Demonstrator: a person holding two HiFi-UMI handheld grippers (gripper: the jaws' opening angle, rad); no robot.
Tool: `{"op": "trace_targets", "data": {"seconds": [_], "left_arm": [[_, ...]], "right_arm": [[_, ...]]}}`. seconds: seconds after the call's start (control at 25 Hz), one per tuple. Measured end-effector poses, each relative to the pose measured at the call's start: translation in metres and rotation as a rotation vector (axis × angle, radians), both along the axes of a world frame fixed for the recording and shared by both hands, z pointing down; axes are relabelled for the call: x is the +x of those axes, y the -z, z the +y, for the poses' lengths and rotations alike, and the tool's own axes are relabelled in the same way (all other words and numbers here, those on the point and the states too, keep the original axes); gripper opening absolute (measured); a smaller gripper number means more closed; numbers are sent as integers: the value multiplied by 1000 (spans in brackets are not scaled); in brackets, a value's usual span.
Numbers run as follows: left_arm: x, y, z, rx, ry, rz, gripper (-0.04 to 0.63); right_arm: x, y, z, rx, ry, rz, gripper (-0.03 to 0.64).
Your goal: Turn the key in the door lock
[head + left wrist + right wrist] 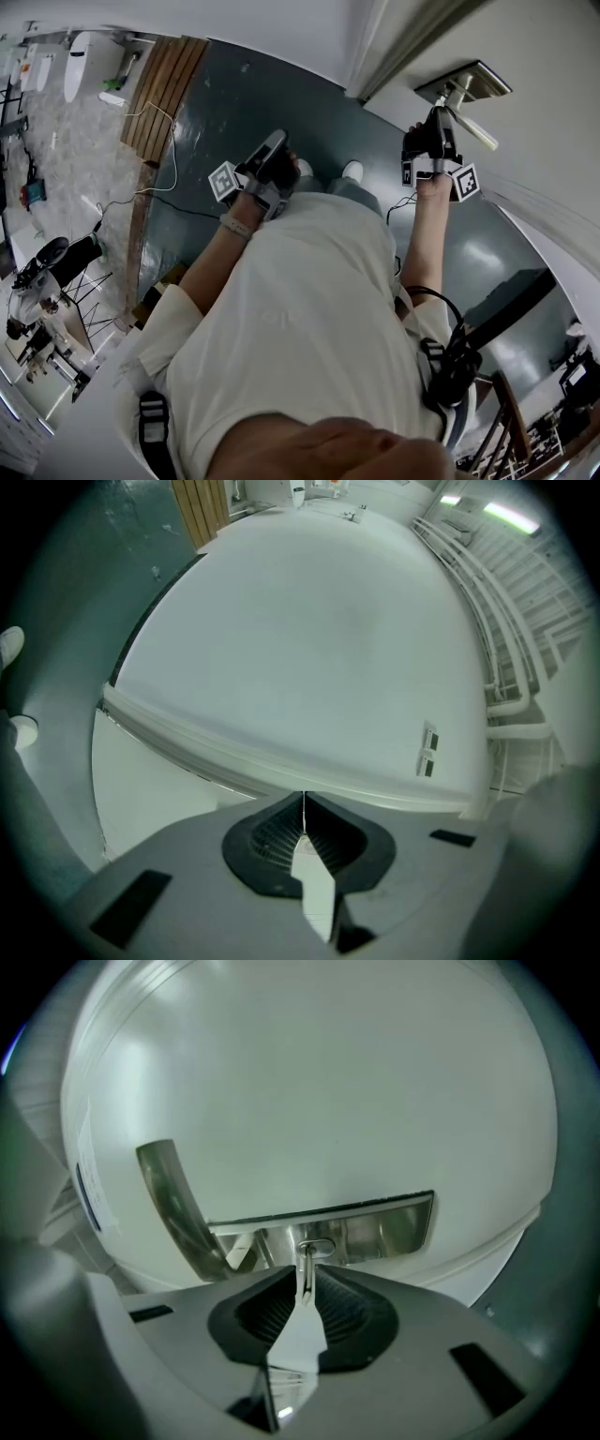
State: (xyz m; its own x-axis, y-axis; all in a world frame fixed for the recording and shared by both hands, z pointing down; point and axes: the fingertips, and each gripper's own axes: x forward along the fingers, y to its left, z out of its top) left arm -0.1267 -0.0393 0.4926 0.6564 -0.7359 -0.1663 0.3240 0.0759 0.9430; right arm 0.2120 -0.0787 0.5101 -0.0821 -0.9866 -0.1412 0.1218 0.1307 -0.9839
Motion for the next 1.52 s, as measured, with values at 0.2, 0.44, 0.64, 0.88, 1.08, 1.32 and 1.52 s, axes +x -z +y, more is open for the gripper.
{"op": "trace_targets", "data": {"seconds": [0.2,0.44,0.64,0.88,1.08,1.32,1.52], "left_arm": [[9,0,-1,-7,-14,-1,9],[21,-2,-1,-13,-31,4,9],[24,-3,1,-15,-22,2,9],[16,-2,3,-16,14,-1,9],[8,0,6,-16,36,-7,9],[3,-3,8,-18,54,-10,9],[4,2,8,-15,48,-9,9]], "right_arm": [[-9,20,19,-73,166,564,81],[-20,19,28,-190,337,1752,120],[-35,3,20,-211,441,2538,150],[-27,-3,0,-289,372,2792,153],[-24,-7,-12,-278,352,2781,153],[-23,-6,-16,-282,311,2790,152],[-22,9,-17,-285,251,2613,95]]}}
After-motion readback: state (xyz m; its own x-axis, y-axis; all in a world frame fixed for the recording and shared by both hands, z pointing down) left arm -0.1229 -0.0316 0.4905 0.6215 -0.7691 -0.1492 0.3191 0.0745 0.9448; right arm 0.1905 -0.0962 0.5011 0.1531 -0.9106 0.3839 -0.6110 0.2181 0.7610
